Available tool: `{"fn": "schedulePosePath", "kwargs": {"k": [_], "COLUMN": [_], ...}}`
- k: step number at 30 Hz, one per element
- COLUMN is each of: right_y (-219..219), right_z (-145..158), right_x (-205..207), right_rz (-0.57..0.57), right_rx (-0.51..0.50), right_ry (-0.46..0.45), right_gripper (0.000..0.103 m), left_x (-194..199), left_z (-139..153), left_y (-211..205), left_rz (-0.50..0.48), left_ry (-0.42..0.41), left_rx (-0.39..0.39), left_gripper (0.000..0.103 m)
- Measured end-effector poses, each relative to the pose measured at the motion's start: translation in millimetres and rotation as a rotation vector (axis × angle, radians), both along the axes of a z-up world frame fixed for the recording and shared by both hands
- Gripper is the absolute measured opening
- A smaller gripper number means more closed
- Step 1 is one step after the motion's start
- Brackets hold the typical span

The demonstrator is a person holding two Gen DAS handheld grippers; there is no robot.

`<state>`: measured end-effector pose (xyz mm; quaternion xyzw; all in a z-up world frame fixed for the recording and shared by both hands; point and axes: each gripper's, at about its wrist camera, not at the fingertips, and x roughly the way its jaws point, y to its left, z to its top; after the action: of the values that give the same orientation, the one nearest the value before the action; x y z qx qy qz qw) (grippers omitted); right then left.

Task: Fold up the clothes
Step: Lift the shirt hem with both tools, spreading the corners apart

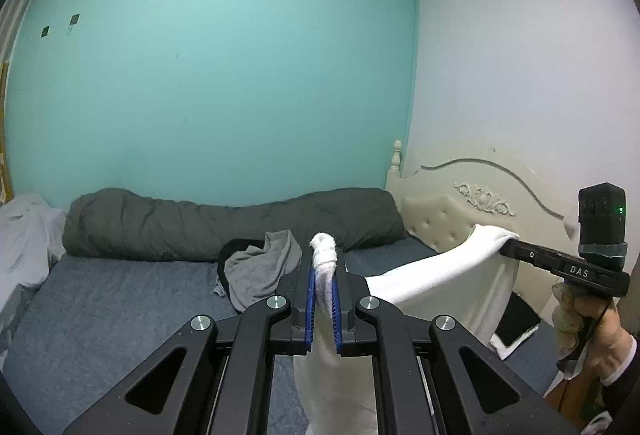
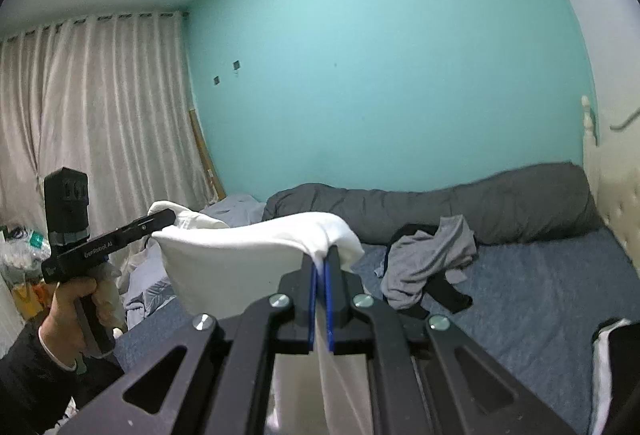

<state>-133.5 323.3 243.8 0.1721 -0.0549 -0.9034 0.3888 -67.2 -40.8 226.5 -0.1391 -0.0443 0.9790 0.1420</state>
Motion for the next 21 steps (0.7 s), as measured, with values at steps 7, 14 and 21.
{"fn": "schedulePosePath", "kwargs": {"k": [7,14,21], "right_y": [-13,-39,-62], "right_z": [-63,-183,-311], "right_x": [2,10,12], "right_rz": [0.014,0.061,0.106], "right_rx": [0.077,0.231,0.442], "right_ry": [-0.105,-0.23,-0.382], "right_gripper": [0.003,0.003,0.003], "left_x": [8,-1,-8], "left_z": [-48,-180,-309], "left_y": [-9,-16,-17], "left_rz": [-0.002,0.012,0.028], "left_ry": [-0.108,-0.322,-0.532], "left_rx": [0.004,-0.002,-0.023], "left_gripper": [0.007,0.007,0.007]}}
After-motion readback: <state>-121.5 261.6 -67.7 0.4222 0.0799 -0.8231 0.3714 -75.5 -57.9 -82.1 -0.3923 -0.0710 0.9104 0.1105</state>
